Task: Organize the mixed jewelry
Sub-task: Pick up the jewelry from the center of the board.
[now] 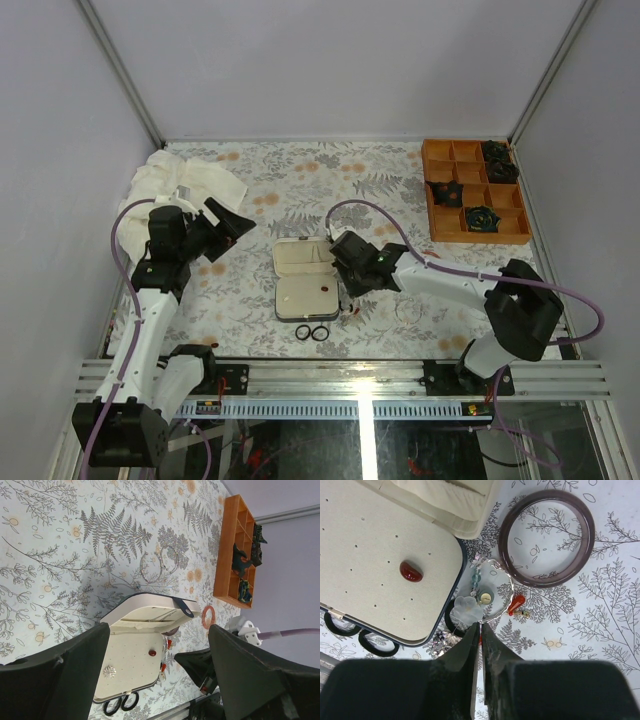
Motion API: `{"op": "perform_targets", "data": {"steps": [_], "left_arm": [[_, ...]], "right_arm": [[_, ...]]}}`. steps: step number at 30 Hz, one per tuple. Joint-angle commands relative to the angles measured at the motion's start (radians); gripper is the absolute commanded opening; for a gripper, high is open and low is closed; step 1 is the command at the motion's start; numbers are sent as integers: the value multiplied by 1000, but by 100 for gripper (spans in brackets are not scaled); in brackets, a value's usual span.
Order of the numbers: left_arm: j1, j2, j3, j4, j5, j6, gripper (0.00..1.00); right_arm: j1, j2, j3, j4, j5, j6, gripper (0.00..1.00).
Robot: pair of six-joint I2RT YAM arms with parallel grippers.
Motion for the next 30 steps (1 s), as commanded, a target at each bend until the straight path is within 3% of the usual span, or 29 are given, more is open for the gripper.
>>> {"op": "perform_targets", "data": {"steps": [1, 4, 6, 30], "left_arm": [[8, -16, 18, -3, 11, 14, 80], [9, -18, 14, -3, 10, 14, 80], [8, -19, 14, -3, 12, 14, 80], [15, -19, 6, 2, 17, 16, 80]], "right_arm": [[-19, -48, 33, -21, 21, -23, 16], [-19, -37, 29, -15, -22, -40, 39], [-18, -28, 21, -2, -51, -37, 42], [-24, 82, -4, 47, -73, 19, 32]]}}
